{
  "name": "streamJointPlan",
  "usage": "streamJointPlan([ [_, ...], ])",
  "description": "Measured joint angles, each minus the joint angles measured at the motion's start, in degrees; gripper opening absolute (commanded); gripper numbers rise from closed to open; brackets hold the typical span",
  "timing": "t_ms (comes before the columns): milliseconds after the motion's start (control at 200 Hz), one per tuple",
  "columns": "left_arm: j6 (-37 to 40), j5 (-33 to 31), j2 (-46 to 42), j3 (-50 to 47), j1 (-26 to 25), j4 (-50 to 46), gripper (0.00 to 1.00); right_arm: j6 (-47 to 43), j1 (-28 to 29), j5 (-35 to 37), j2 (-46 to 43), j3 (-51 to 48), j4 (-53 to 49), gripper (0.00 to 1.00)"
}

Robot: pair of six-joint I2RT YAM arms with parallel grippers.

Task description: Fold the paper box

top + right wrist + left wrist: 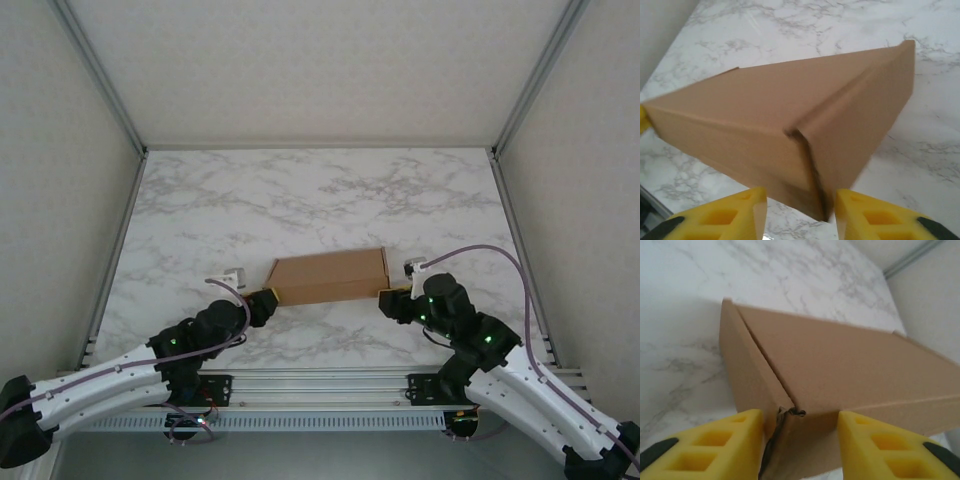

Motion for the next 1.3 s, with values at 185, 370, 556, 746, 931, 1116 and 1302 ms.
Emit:
streamJointPlan([
  [185, 1.29, 0.59, 2.05, 1.38, 0.02, -3.98, 0.67, 0.37, 0.04, -1.11, 1.29, 2.25, -1.77, 0.49],
  [370, 4.57, 0.66, 7.98, 8.72, 2.67, -6.95, 0.83, 1.64, 0.02, 0.94, 7.39, 4.5, -5.66, 0.63],
  [556, 7.67, 10.6, 18.05, 10.62, 17.53, -3.37, 0.8, 2.29, -2.6, 2.08, 25.59, 11.93, -7.1, 0.64],
  [746, 8.33, 19.52, 29.9, 10.62, 20.28, 2.8, 0.71, 3.63, -9.29, 0.48, 37.99, 13.11, -5.97, 0.64],
  [931, 7.15, 23.39, 36.94, 10.4, 20.44, 7.37, 0.63, 3.93, -12.76, -4.61, 45.29, 13.11, -1.46, 0.58],
  [1116, 6.97, 23.12, 40.02, 10.75, 23.1, 10.64, 0.61, 4.02, -13.86, -8.48, 52.02, 15.54, 3.63, 0.51],
  [1302, 8.02, 22.53, 46.88, 15.76, 26.47, 12.68, 0.64, 4.07, -17.27, -10.82, 56.37, 17.55, 9.2, 0.48],
])
